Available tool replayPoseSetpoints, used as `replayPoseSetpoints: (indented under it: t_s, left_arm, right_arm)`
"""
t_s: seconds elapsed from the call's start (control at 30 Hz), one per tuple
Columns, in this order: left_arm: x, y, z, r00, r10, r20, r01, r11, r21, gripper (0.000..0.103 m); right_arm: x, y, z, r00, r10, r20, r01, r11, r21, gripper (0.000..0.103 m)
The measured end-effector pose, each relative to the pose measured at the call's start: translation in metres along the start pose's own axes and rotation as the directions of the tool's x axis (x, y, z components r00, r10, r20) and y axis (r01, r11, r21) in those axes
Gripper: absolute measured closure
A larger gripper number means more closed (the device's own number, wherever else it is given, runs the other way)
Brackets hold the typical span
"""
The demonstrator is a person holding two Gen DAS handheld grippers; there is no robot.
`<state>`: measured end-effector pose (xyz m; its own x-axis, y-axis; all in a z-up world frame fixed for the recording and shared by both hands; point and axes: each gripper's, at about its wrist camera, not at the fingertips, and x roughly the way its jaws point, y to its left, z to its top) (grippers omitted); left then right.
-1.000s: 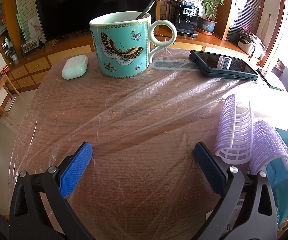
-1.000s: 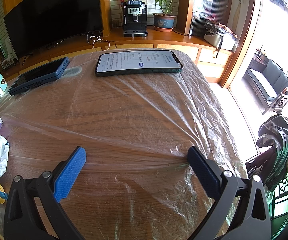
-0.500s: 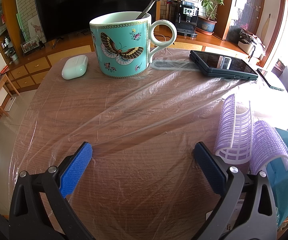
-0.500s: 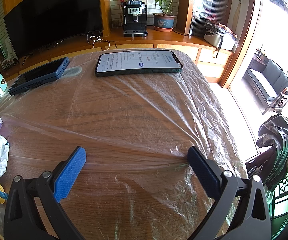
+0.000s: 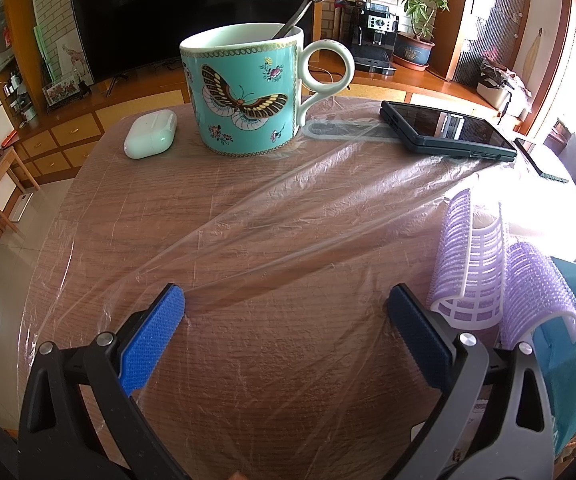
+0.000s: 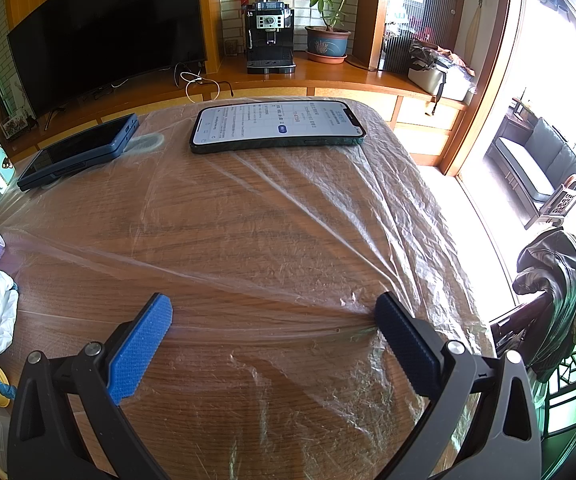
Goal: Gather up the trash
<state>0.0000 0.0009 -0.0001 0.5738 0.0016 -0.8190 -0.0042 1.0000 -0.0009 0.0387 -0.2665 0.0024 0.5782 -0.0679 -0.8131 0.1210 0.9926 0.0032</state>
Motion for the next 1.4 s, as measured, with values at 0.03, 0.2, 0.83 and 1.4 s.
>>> replayPoseSetpoints:
  t_s: [0.03, 0.2, 0.83, 1.4]
  left_arm:
    - [0.000, 0.000, 0.000, 1.000, 0.000, 0.000, 0.000, 1.000, 0.000, 0.001]
    - [0.000, 0.000, 0.000, 1.000, 0.000, 0.000, 0.000, 1.000, 0.000, 0.001]
    - [-0.108, -0.012, -0.003, 0.982, -0.079, 0.170, 0.067, 0.995, 0.076, 0.002]
    - [-0.167, -0.080, -0.031, 0.961, -0.217, 0.171, 0.162, 0.944, 0.287, 0.001]
  right_arm:
    - [0.000, 0.000, 0.000, 1.000, 0.000, 0.000, 0.000, 1.000, 0.000, 0.004]
    - [0.001, 0.000, 0.000, 1.000, 0.000, 0.000, 0.000, 1.000, 0.000, 0.004]
    - [-0.133, 0.018, -0.033, 0.967, 0.147, 0.206, -0.127, 0.986, -0.107, 0.004]
    - [-0.203, 0.051, -0.089, 0.943, 0.278, 0.184, -0.240, 0.949, -0.206, 0.004]
